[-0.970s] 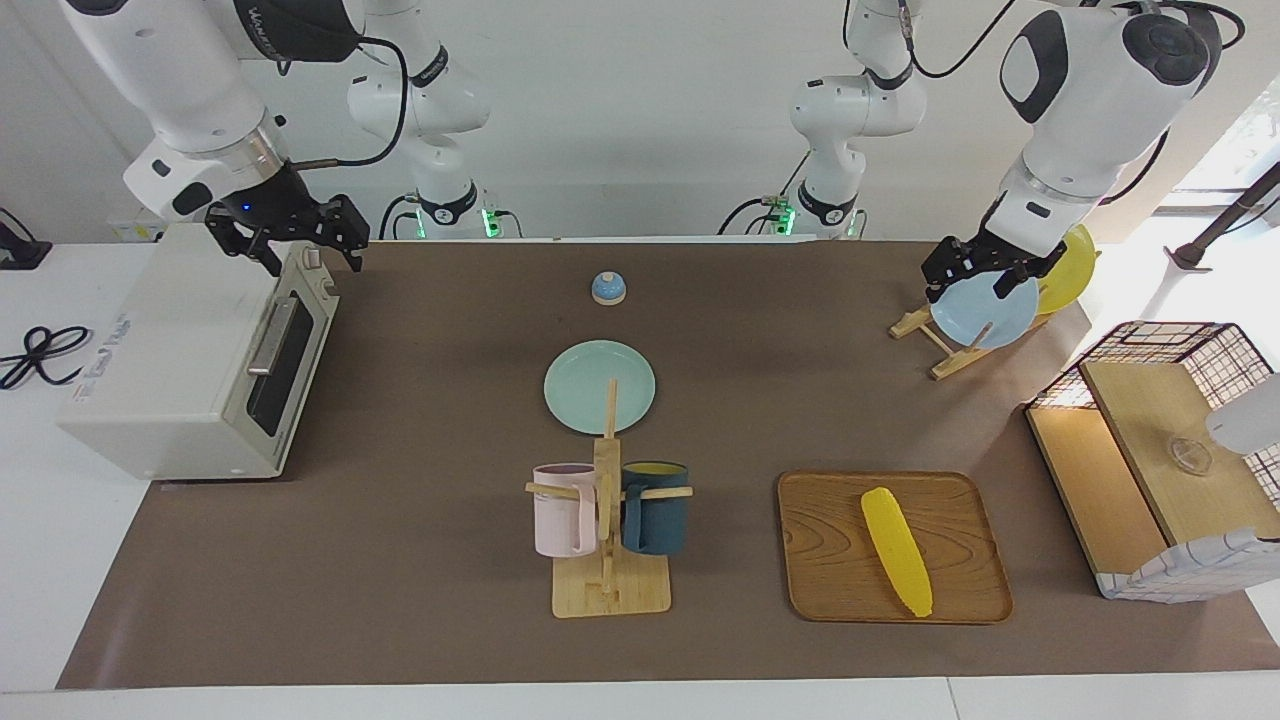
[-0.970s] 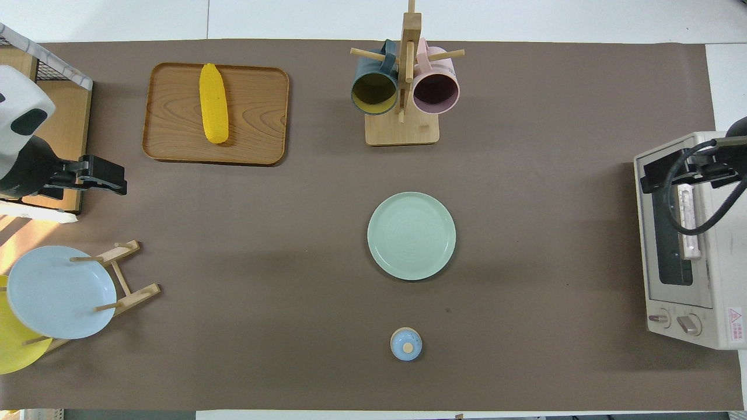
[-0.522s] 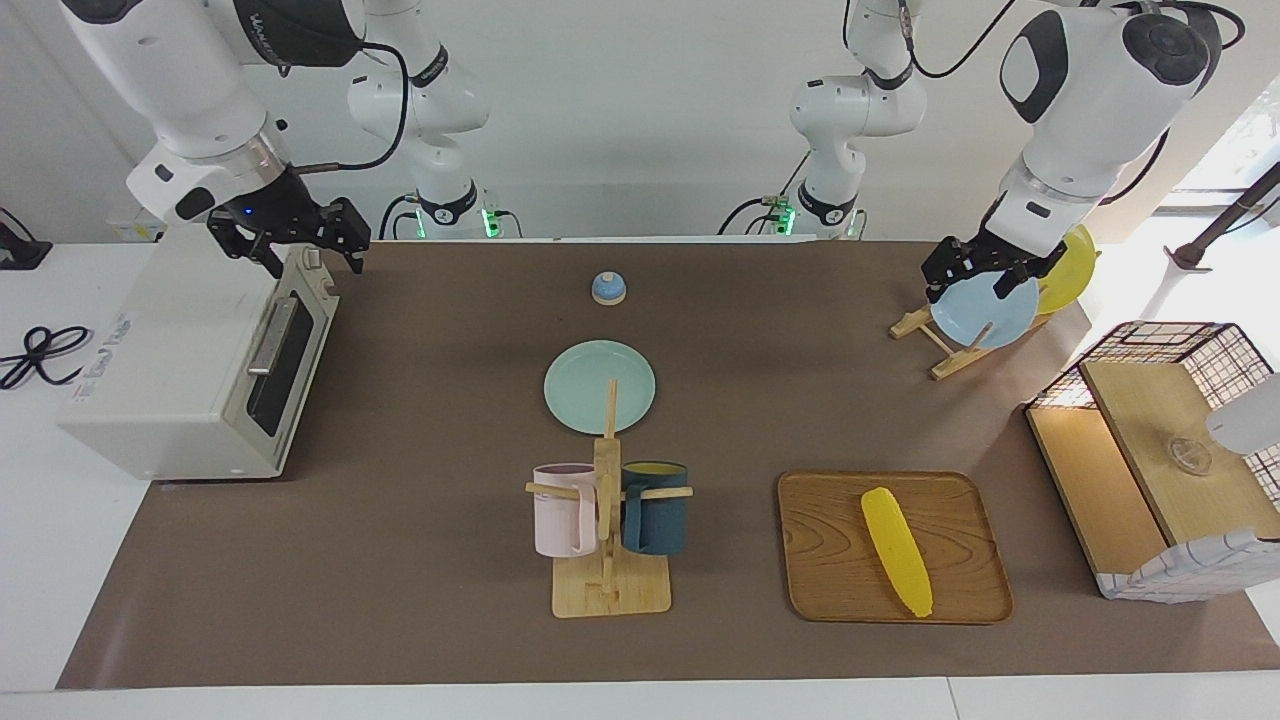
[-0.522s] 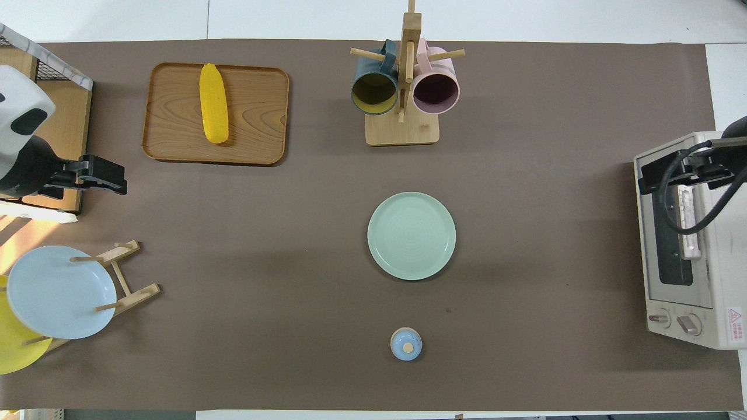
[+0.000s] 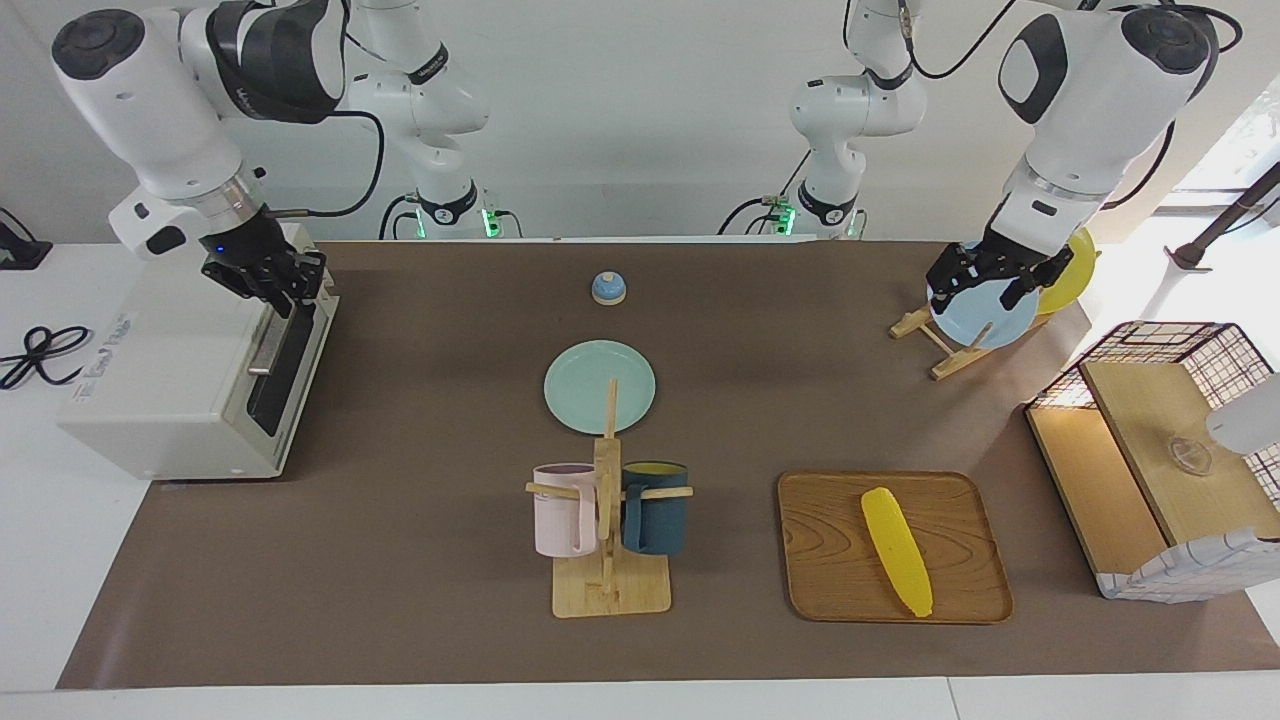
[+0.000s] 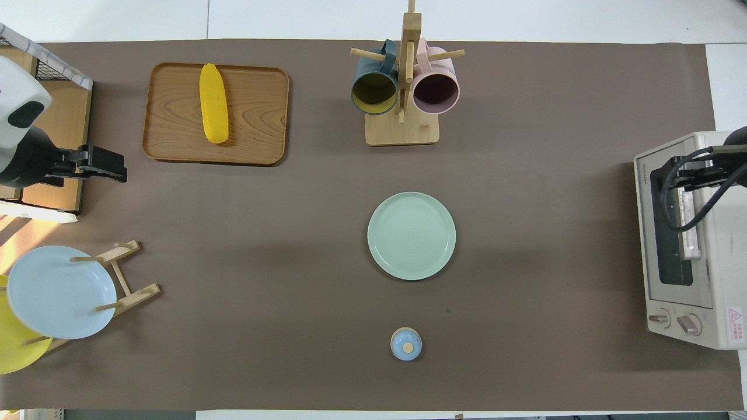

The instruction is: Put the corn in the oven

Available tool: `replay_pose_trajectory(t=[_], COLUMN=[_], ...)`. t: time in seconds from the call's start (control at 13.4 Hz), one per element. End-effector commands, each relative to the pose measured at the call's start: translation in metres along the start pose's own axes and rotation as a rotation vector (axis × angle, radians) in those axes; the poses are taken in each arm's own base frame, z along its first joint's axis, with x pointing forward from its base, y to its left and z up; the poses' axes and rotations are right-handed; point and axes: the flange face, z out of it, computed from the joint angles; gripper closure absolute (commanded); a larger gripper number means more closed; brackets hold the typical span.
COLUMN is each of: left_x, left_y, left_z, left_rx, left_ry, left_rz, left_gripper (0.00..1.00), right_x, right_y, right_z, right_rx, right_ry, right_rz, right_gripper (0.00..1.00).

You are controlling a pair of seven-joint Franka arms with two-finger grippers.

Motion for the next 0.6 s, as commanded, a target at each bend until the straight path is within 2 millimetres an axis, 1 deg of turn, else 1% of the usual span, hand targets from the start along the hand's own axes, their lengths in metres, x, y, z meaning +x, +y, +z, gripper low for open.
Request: replay_pose_trajectory(t=[0.0,0.07,0.22,0.3,0.37,0.45,0.52], left_x=[0.024,0.041,0.083,0.102,0.116,0.129,0.144], left_y=[0.007,0.017,0.024,0.035,0.041,0.043,0.049], left_z=[0.019,0.031,0.062,0.081,0.097,0.118,0.140], left_rx=[-0.013,-0.014,-0.023,-0.027,-0.030,-0.032,-0.036], left_ry=[0.000,-0.014,-0.036,-0.042,-0.045,-0.053,-0.051], left_rz=[0.014,0.027,0.031,0.044,0.051,0.050,0.056], left_gripper=[0.00,0.00,0.00,0.00,0.00,0.00,0.00], right_x=[-0.021,-0.022,-0.024,-0.024,-0.023,-0.023,-0.022], right_y=[0.022,0.030,0.044,0.049,0.052,0.057,0.059], right_z=[0.026,0.033,0.047,0.052,0.054,0.056,0.058], right_rx=[-0.011,-0.011,-0.010,-0.010,-0.010,-0.009,-0.010], right_ry=[0.017,0.014,0.008,0.007,0.006,0.004,0.009], right_rz=[0.047,0.062,0.091,0.100,0.103,0.115,0.117], right_gripper=[1.00,1.00,1.00,1.00,1.00,1.00,1.00])
